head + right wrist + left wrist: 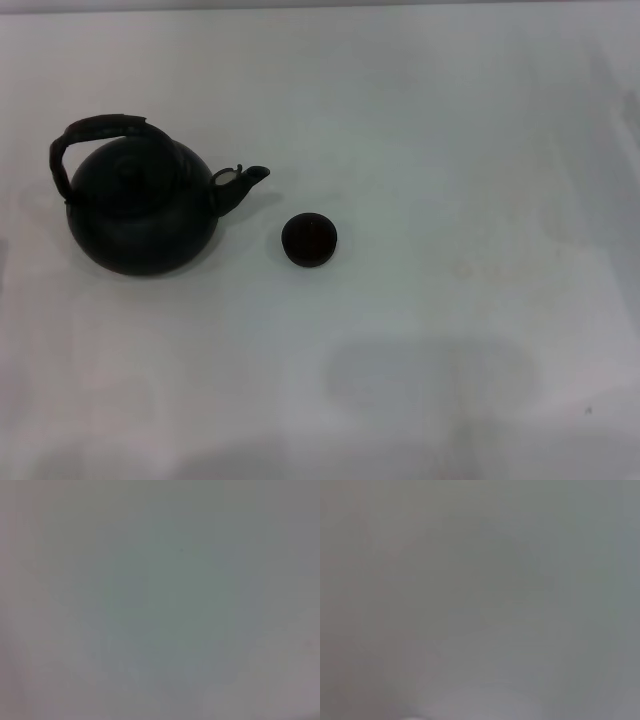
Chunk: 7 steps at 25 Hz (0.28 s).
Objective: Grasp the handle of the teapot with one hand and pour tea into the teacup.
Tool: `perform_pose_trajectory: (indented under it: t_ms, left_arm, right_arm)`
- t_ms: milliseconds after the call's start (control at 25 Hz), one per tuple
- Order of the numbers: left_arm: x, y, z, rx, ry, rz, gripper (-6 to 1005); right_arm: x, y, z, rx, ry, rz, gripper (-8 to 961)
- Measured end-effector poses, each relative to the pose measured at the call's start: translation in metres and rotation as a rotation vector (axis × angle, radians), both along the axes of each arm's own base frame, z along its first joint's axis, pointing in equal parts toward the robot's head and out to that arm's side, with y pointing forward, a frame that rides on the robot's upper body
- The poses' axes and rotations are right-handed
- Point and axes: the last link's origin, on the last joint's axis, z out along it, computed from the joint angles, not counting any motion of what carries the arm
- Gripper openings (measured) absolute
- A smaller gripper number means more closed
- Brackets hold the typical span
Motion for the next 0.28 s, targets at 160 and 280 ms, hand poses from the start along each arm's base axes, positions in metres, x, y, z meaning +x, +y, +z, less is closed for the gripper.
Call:
perform_pose_trajectory:
  t_ms: [160,280]
  left_arm:
    - [0.0004,0.0041,-0.0014,-0.012,-0.002,-0.001,888]
    - [0.001,0.0058,-0.0025,-0.02,-0.002,-0.005,888]
  right_arm:
    - [0.0003,-0.0007,-0.0003,-0.002,0.003,-0.001,825]
    - [-0.0004,0.0,-0.0003,-0.002,0.003,0.002,825]
